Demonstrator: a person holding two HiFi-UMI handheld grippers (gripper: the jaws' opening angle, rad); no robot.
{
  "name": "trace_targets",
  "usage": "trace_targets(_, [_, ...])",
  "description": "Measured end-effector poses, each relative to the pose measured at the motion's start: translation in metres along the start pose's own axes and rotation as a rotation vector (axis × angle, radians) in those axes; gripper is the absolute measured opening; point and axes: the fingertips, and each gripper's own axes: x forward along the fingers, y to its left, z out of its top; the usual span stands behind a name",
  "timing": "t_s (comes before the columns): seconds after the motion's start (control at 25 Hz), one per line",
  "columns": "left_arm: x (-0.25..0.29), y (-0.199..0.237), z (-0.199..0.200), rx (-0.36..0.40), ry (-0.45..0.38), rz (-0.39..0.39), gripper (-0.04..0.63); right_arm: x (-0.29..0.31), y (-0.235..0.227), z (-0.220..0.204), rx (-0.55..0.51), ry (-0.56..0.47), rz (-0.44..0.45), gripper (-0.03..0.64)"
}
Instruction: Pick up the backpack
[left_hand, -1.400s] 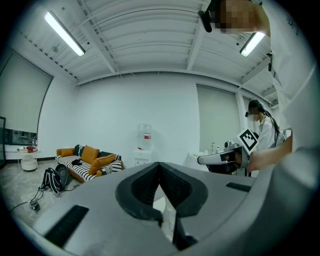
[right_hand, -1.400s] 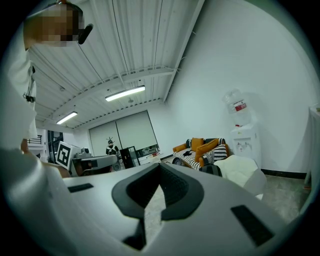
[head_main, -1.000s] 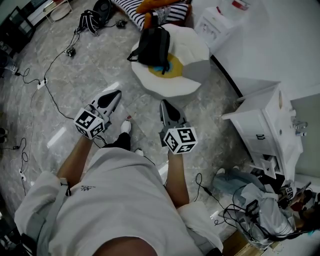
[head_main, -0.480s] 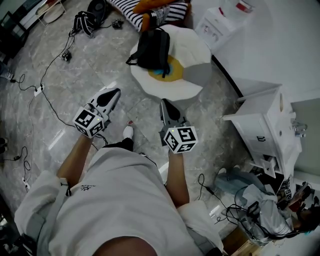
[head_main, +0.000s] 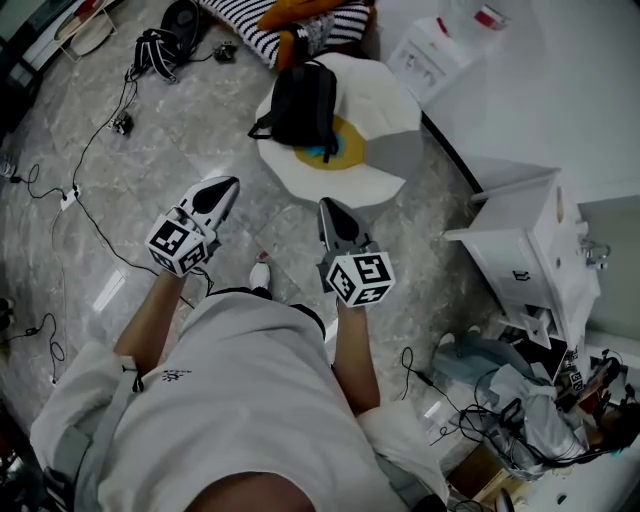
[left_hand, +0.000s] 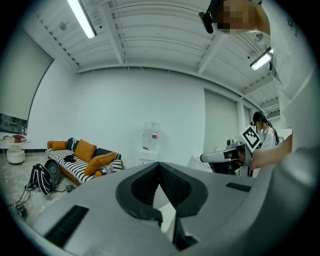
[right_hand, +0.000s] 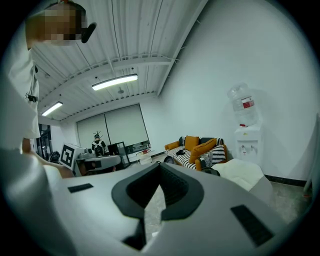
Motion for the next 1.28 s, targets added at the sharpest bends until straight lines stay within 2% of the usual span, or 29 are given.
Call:
trace_targets(0.2, [0.004,0.034,0.000,0.000,-0.003,-0.002,0.002,0.033,0.006,0.009,-0.009,-0.008,0.001,0.008])
trace_targets(0.48, [0.003,0.059,0.007,-0.003,-0.017,0.013,0.002,0.060,0.016,0.010,-0.010,0.009,0.020,0.008])
trace_targets(0.84, [-0.002,0.075,0.005,-0.049,-0.032,0.038,0.002,0.079,0.012,0.015,-0.017,0.020,0.032,0.006])
trace_targets(1.28, [0.018,0.098,0.008,-0.030,-0.015,0.081,0.002,0.111,-0.011,0.021,-0.007,0.029,0.074,0.008])
